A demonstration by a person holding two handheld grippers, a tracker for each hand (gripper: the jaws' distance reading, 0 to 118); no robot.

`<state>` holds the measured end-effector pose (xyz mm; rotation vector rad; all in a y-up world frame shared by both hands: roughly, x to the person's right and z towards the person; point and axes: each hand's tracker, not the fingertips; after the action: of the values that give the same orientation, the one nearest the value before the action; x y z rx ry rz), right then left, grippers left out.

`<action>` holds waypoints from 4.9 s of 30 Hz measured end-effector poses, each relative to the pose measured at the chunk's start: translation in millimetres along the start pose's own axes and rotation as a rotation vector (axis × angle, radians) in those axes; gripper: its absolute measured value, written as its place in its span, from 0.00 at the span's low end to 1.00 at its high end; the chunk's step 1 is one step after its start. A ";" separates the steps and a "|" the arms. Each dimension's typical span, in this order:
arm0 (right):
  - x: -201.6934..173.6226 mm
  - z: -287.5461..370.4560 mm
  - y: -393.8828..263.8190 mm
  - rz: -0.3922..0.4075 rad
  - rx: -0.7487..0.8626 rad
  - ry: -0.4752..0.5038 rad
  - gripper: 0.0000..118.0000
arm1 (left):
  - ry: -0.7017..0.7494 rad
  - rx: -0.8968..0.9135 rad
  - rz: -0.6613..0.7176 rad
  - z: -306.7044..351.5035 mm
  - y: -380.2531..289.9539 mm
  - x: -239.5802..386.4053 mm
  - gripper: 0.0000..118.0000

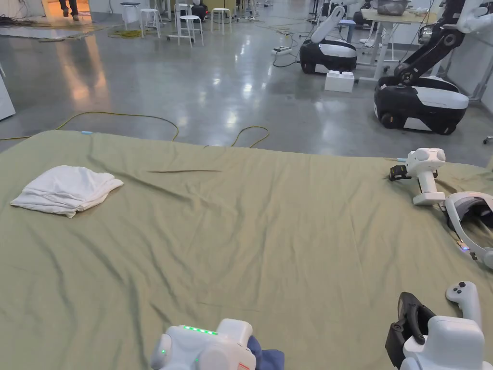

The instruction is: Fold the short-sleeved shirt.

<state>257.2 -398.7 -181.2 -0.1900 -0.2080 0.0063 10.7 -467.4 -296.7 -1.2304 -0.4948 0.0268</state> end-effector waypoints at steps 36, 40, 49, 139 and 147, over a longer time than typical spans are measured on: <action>8.2 4.6 -9.0 -0.016 -0.051 -0.021 0.00 | -0.245 0.119 0.147 -29.5 -37.1 -34.8 0.13; 1.0 0.7 -4.9 -0.010 -0.041 -0.016 0.00 | -0.139 0.303 0.050 10.2 -31.8 -34.6 0.13; -28.0 -8.8 9.7 0.009 0.001 0.004 0.00 | 0.196 0.787 -0.111 99.1 -26.6 -33.9 0.13; -89.1 -50.8 -10.9 0.118 -0.177 0.144 0.00 | -0.555 0.311 0.456 124.8 -43.6 -326.2 0.21; -66.1 -60.4 35.7 0.121 -0.082 0.093 0.00 | -0.354 0.303 0.555 194.2 -51.0 -449.7 0.21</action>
<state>205.4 -376.6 -259.4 -0.2840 -0.1034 0.1085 -476.8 -438.2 -359.9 -1.0320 -0.4199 0.7751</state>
